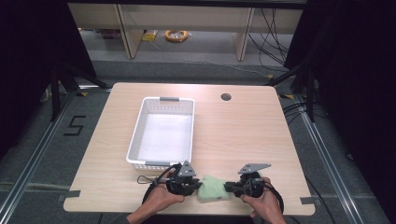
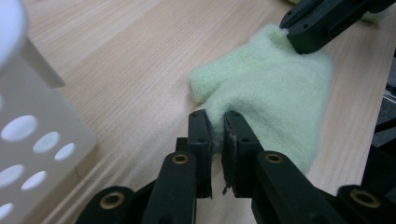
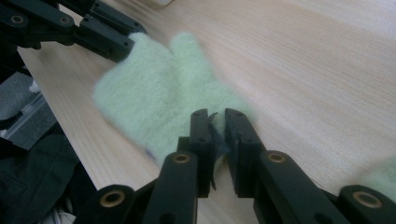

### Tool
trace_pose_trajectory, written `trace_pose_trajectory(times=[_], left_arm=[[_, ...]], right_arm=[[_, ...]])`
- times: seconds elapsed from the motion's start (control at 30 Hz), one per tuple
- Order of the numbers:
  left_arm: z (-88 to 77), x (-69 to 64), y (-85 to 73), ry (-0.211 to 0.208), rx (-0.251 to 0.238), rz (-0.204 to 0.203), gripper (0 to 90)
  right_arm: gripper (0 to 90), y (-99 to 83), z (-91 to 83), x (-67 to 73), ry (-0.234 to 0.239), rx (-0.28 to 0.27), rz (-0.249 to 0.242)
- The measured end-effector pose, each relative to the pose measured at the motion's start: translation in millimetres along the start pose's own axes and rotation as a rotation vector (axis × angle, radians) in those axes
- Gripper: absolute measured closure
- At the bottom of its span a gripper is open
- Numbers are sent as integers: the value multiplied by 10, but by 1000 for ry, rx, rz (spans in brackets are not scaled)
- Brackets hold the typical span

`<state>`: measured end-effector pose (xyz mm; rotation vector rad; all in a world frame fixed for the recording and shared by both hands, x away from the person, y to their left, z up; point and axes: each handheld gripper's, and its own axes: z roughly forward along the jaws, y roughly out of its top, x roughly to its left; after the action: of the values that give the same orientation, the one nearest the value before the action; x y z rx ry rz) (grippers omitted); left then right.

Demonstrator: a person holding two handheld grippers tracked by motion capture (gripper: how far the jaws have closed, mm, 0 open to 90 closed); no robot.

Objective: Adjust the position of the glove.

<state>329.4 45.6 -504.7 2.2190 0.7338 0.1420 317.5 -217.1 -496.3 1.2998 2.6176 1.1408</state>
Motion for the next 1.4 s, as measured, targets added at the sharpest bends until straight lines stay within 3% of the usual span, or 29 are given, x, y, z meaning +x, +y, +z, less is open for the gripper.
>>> trace_pose_trajectory(times=[0.03,0.13,0.2,0.23,0.3,0.33,0.37,0.4,0.43,0.47,0.57,0.63,0.73,0.77,0.8,0.87,0.9,0.93,0.97,1.0,1.03,1.07,1.13,1.17,1.2,1.23,1.3,1.33,1.4], left_arm=[[-11,1,3,1,8,24,815],[-33,-6,-4,10,13,29,772],[-53,-12,-15,16,6,0,717],[-77,-7,-14,17,9,13,684],[-123,-27,-20,39,-4,-5,624],[-160,-28,-15,51,-3,19,600],[-179,-28,-17,54,-10,17,579],[-215,-42,-21,41,-21,0,560],[-243,-59,-30,43,-26,-28,529],[-276,-57,-35,51,-24,-15,501],[-324,-76,-79,32,-28,-78,411],[-338,-71,-113,30,-22,-86,378],[-349,-79,-150,23,-19,-104,352],[-348,-84,-162,18,-26,-123,347],[-361,-68,-168,24,-17,-108,342],[-380,-70,-184,17,-17,-120,332],[-386,-67,-194,26,-19,-122,330],[-400,-69,-202,20,-20,-124,329],[-411,-65,-207,21,-18,-120,329],[-413,-77,-219,20,-33,-146,329],[-428,-65,-225,31,-25,-135,329],[-440,-69,-230,19,-34,-132,330],[-458,-65,-245,20,-33,-128,329],[-458,-71,-252,17,-37,-138,329],[-456,-76,-261,14,-36,-151,327],[-463,-68,-269,14,-25,-145,324],[-460,-56,-282,24,-18,-134,315],[-454,-63,-289,20,-18,-149,308],[-449,-59,-300,21,-15,-152,302]], right_arm=[[805,-2,3,-30,5,-5,-9],[750,-1,0,-40,-4,1,-15],[682,6,-8,-31,-17,3,-14],[650,12,-14,-26,-18,-7,-15],[603,23,-39,-10,-16,-48,-22],[585,38,-89,-5,-26,-40,-26],[576,47,-126,-12,-34,-55,-37],[564,53,-149,-23,-25,-66,-43],[552,53,-213,-10,-42,-67,-15],[550,55,-267,-50,-64,-69,-43],[545,30,-415,-138,-80,-86,-37],[545,8,-537,-203,-147,-89,-43],[548,-18,-640,-287,-212,-87,-69],[550,-25,-661,-301,-221,-79,-71],[550,-37,-685,-306,-223,-65,-48],[557,-63,-701,-327,-239,-50,-52],[560,-87,-676,-349,-255,-70,-71],[566,-96,-706,-350,-262,-18,-63],[567,-115,-702,-355,-267,-10,-53],[567,-144,-670,-373,-281,-50,-57],[569,-168,-684,-396,-276,-38,-52],[573,-182,-704,-380,-269,-16,-9],[576,-224,-692,-420,-287,-18,-14],[577,-243,-714,-435,-304,30,-15],[578,-276,-675,-454,-312,-10,-16],[579,-279,-696,-456,-305,24,-3],[577,-305,-666,-467,-303,17,-8],[573,-304,-665,-438,-290,44,33],[556,-316,-630,-442,-293,57,46]])
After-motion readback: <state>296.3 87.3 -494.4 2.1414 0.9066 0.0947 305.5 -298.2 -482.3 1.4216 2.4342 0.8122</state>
